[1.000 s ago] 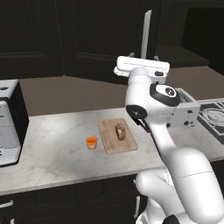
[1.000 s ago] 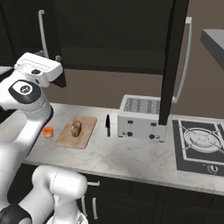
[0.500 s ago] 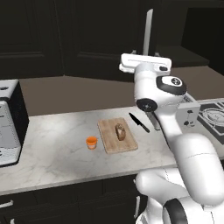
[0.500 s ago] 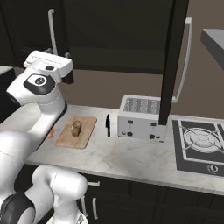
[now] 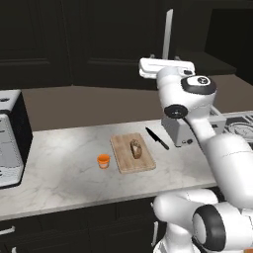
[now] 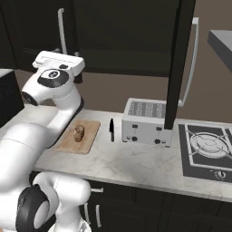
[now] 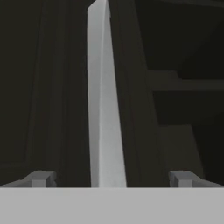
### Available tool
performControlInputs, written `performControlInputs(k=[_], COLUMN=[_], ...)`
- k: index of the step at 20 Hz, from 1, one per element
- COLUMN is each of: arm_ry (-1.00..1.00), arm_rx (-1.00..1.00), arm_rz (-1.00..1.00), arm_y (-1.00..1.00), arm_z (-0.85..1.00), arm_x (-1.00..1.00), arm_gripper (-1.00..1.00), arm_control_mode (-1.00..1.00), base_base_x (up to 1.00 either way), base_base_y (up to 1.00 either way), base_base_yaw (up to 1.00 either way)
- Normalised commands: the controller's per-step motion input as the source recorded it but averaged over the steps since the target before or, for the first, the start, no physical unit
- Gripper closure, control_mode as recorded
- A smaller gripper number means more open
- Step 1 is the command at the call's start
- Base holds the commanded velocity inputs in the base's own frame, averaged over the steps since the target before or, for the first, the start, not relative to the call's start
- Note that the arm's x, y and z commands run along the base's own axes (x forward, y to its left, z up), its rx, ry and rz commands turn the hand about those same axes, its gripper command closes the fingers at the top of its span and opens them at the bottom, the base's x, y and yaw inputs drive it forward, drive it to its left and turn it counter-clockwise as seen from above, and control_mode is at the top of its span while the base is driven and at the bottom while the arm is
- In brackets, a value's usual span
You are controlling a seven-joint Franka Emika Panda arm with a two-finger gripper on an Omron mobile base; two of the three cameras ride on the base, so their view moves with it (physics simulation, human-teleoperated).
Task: Pick the bread, place it on the cutting board, pick the jam, place it on the counter, and close the cabinet.
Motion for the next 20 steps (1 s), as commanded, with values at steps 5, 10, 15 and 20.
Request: performControlInputs(k=[5,10,15,20], arm_ry=[0.00,0.00,0.00,0.00], arm_rx=[0.00,0.00,0.00,0.00], arm_rz=[0.09,0.08,0.06,0.06], arm_y=[-0.05,-0.01,0.00,0.00], arm_z=[0.00,0.00,0.00,0.00], arm_x=[0.29,0.35,0.38,0.37], arm_gripper=[-1.00,-1.00,-1.00,-1.00], arm_control_mode=[-1.00,-1.00,-1.00,-1.00], base_base_x=[0.00,0.00,0.00,0.00], base_base_y=[0.00,0.00,0.00,0.00], base_base_yaw=[0.00,0.00,0.00,0.00])
